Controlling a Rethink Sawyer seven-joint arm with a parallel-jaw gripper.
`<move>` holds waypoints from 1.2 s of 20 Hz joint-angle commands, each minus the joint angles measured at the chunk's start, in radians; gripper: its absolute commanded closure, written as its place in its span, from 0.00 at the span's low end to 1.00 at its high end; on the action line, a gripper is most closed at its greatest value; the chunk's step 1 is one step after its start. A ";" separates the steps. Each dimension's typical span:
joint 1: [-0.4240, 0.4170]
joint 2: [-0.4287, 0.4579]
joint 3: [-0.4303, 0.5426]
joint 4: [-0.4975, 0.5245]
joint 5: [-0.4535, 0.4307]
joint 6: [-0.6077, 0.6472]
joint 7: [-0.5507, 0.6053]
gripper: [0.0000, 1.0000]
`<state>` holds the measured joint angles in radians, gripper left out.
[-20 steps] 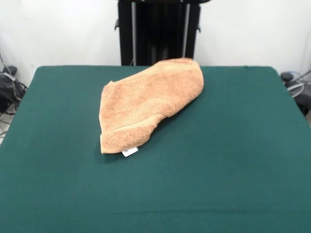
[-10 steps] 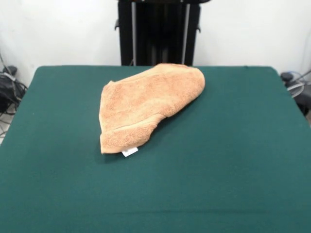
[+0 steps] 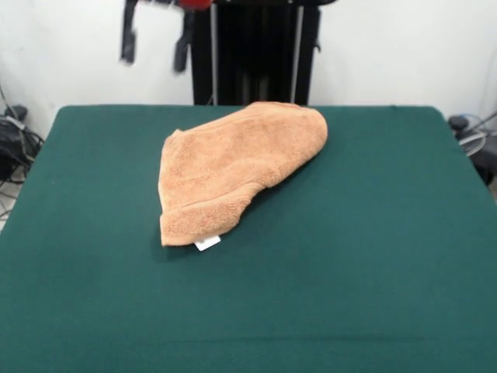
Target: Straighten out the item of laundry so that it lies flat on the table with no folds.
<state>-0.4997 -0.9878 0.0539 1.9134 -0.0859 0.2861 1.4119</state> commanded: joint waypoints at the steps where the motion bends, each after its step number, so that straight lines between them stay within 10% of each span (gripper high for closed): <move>1: -0.083 0.194 0.178 0.164 -0.053 -0.022 0.005 0.00; 10: -0.099 0.405 0.140 0.011 -0.223 -0.049 -0.019 0.00; 24: -0.069 0.486 0.159 -0.030 -0.260 -0.096 0.045 0.00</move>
<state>-0.5755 -0.5772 0.0969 1.9194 -0.2918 0.2153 1.4119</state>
